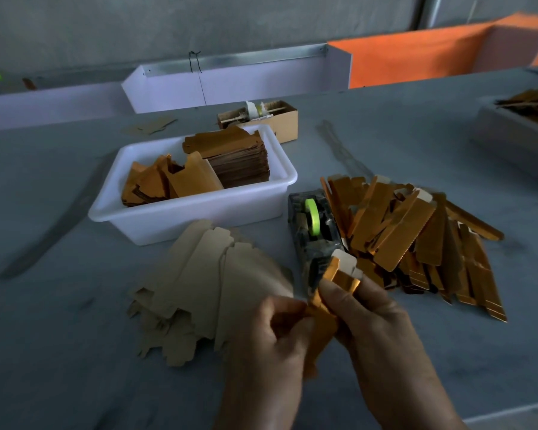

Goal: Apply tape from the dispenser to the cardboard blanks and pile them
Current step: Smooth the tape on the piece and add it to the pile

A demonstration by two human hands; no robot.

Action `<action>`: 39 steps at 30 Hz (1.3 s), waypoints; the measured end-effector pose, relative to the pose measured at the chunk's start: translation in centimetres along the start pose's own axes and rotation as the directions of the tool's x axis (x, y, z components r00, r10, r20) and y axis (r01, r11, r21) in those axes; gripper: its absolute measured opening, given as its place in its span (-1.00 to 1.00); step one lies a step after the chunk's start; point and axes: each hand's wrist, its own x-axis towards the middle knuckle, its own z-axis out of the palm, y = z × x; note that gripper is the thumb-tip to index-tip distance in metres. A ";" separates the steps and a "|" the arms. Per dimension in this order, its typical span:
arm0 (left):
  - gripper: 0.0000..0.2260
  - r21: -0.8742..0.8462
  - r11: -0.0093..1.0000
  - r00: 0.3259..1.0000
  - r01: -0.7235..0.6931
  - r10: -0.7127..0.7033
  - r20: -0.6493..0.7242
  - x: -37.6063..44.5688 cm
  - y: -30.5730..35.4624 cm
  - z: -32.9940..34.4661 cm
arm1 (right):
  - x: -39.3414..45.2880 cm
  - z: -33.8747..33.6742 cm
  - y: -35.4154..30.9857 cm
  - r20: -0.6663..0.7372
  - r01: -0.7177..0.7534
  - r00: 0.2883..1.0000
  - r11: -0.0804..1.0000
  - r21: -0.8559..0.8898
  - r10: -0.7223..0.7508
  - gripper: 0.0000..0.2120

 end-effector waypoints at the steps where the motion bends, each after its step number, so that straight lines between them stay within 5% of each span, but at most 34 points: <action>1: -0.93 -0.090 0.994 0.996 0.069 -0.064 0.055 0.1 0.2 -0.5 | -0.1 0.1 0.0 0.008 -0.004 1.000 1.000 0.014 0.004 -0.86; 6: -0.91 0.023 1.000 0.983 0.015 -0.019 0.181 0.7 0.1 -1.5 | -0.1 -0.2 0.3 0.005 -0.003 1.000 0.996 -0.086 0.003 -0.79; 9: -0.94 -0.072 0.997 0.994 -0.005 0.013 0.113 1.1 0.4 -1.3 | 0.2 -0.2 -0.6 -0.009 0.107 0.994 0.962 -0.250 -0.113 -0.70; 14: -0.89 -0.280 0.959 0.994 -0.043 0.012 -0.111 2.2 1.3 -2.5 | 2.7 -1.7 -2.3 -0.044 0.280 0.902 0.660 -0.697 -0.429 -0.93; 16: -0.85 -0.240 0.968 0.987 -0.070 0.033 -0.158 2.7 1.4 -2.8 | 3.9 -1.7 -2.4 0.035 0.300 0.898 0.551 -0.779 -0.439 -0.89; 20: -0.89 -0.267 0.962 0.990 -0.061 0.024 -0.138 3.0 1.5 -2.4 | 5.2 -1.0 -1.7 0.063 0.241 0.937 0.505 -0.829 -0.344 -0.88; 29: -0.94 -0.323 0.946 0.994 -0.001 -0.036 -0.107 3.6 1.0 -1.5 | 5.9 -0.7 -1.9 -0.007 0.185 0.960 0.649 -0.737 -0.282 -0.89; 33: -0.93 -0.304 0.953 0.995 0.002 -0.031 -0.092 3.3 0.8 -1.2 | 5.9 -0.1 -1.3 -0.043 0.225 0.913 0.589 -0.776 -0.405 -0.92; 37: -0.93 -0.307 0.952 0.993 -0.017 -0.020 -0.115 3.3 0.3 -1.5 | 5.1 -0.2 -1.2 -0.131 0.249 0.916 0.791 -0.559 -0.380 -0.92; 39: -0.90 -0.316 0.949 0.994 -0.018 -0.017 -0.108 3.3 0.3 -1.7 | 4.8 -0.8 -1.2 -0.133 0.247 0.909 0.766 -0.593 -0.396 -0.89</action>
